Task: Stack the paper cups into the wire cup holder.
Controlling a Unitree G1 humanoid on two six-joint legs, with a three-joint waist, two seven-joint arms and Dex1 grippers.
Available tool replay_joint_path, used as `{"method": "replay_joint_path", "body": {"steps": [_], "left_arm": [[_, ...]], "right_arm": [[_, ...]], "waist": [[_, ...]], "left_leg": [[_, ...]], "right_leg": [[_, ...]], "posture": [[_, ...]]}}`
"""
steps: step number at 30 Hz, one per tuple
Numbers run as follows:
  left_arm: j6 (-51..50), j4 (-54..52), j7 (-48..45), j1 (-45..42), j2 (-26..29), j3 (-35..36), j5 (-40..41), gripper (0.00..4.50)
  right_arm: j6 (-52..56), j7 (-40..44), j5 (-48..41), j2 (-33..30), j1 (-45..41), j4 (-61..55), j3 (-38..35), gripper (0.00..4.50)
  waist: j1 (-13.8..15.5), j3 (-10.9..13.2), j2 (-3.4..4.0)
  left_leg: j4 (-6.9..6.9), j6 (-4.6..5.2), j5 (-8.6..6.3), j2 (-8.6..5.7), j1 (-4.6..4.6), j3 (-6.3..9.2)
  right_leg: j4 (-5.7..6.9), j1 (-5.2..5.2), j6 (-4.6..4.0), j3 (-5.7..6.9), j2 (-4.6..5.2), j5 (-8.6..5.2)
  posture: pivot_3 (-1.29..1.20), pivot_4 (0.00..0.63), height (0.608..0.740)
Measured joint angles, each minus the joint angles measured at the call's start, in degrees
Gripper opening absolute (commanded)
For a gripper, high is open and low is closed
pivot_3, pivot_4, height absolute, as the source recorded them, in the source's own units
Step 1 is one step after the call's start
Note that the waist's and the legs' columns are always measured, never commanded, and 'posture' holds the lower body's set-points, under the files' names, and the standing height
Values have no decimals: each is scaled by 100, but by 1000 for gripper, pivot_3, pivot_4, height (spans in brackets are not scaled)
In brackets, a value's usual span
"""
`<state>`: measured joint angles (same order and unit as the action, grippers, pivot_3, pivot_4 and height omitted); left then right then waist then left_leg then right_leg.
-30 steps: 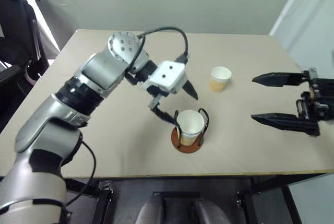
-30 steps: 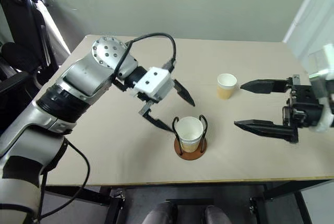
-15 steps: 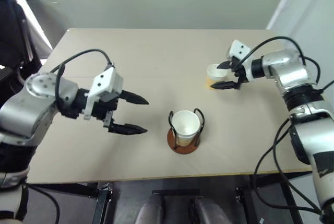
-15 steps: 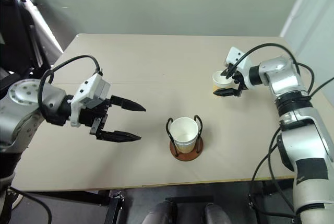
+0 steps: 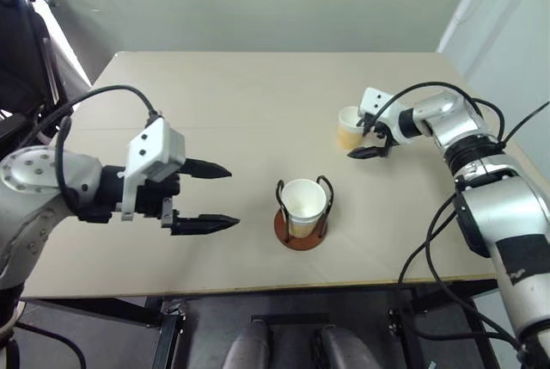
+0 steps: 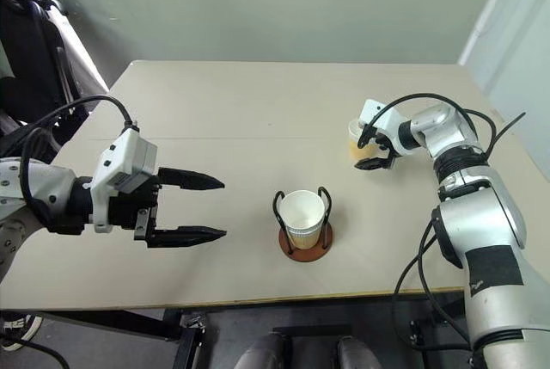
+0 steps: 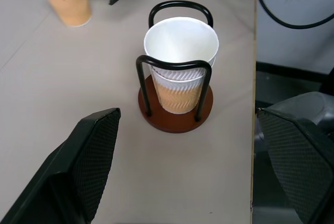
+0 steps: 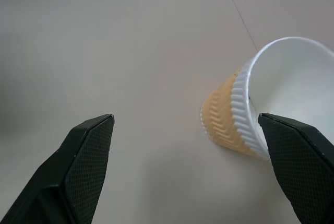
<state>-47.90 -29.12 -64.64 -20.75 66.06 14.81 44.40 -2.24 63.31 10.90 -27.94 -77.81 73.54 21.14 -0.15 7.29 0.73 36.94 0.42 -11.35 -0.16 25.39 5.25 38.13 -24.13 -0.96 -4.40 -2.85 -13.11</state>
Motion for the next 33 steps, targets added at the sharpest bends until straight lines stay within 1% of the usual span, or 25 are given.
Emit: {"method": "replay_joint_path", "body": {"steps": [5,9,10,12,13,22,23,26,28,30,31,32,33], "left_arm": [[-95,-219,131,170,52,188,129,4489],[-141,-260,228,202,60,209,169,4489],[-142,-261,247,203,67,215,169,4499],[-142,-261,263,202,81,214,168,4500],[-142,-261,271,202,82,214,168,4500],[-139,-238,353,169,86,184,146,4500],[-138,-236,354,168,86,183,144,4500],[-135,-227,354,161,94,183,137,4500],[-134,-221,339,159,117,183,145,4500],[-134,-203,249,140,184,225,200,4500],[-137,-156,186,98,204,346,334,4500],[-140,-101,117,47,209,511,439,4500],[-152,-2,45,-63,210,799,654,4500]], "right_arm": [[-34,-394,119,148,5,54,-82,4500],[-43,-482,253,221,5,106,-98,4500],[-43,-504,288,228,5,124,-99,4322],[-43,-582,341,236,5,158,-117,3876],[-43,-594,363,237,5,167,-128,3532],[-181,-776,574,254,5,223,-211,146],[-204,-783,582,255,5,225,-216,31],[-263,-750,585,253,-1,224,-266,31],[-395,-459,559,224,-9,213,-302,31],[-564,294,368,103,-12,68,-469,31],[-578,959,96,-32,-15,-164,-630,31],[-524,1445,-177,-166,-34,-425,-755,31],[-296,2091,-650,-434,-40,-975,-865,31]], "waist": [[-3,0,1],[-2,0,1],[-2,1,1],[-2,1,1],[-2,1,1],[-2,1,1],[-2,1,1],[-2,1,1],[-2,1,1],[1,3,0],[5,8,0],[6,8,-2],[12,8,-2]], "left_leg": [[-29,-10,-4,2,-7,0],[-44,-15,-5,4,-7,1],[-46,-15,-5,4,-7,1],[-48,-17,-4,4,-7,1],[-48,-18,-4,4,-7,1],[-48,-20,-3,4,-9,2],[-49,-20,-3,5,-9,1],[-50,-20,-4,4,-9,1],[-52,-21,-3,4,-9,1],[-53,-21,-4,4,-7,1],[-54,-23,-2,4,8,0],[-54,-26,2,4,20,-1],[-53,-30,5,4,39,0]], "right_leg": [[-2,-2,-7,6,0,-4],[-13,-3,-8,9,0,-5],[-14,-3,-8,9,0,-5],[-14,-3,-9,10,0,-5],[-14,-3,-9,10,0,-6],[-13,-3,-10,10,0,-6],[-13,-3,-10,10,0,-6],[-13,-3,-11,10,0,-7],[-14,-3,-11,10,0,-7],[-15,-4,-12,10,0,-7],[-15,-15,-14,11,0,-8],[-15,-26,-15,13,-1,-9],[-16,-37,-15,19,-1,-9]], "posture": [[0,150,740],[0,150,740],[0,150,740],[0,150,740],[0,150,740],[0,150,740],[0,150,740],[0,150,740],[0,150,740],[0,150,740],[0,150,740],[0,150,740],[0,150,740]]}}
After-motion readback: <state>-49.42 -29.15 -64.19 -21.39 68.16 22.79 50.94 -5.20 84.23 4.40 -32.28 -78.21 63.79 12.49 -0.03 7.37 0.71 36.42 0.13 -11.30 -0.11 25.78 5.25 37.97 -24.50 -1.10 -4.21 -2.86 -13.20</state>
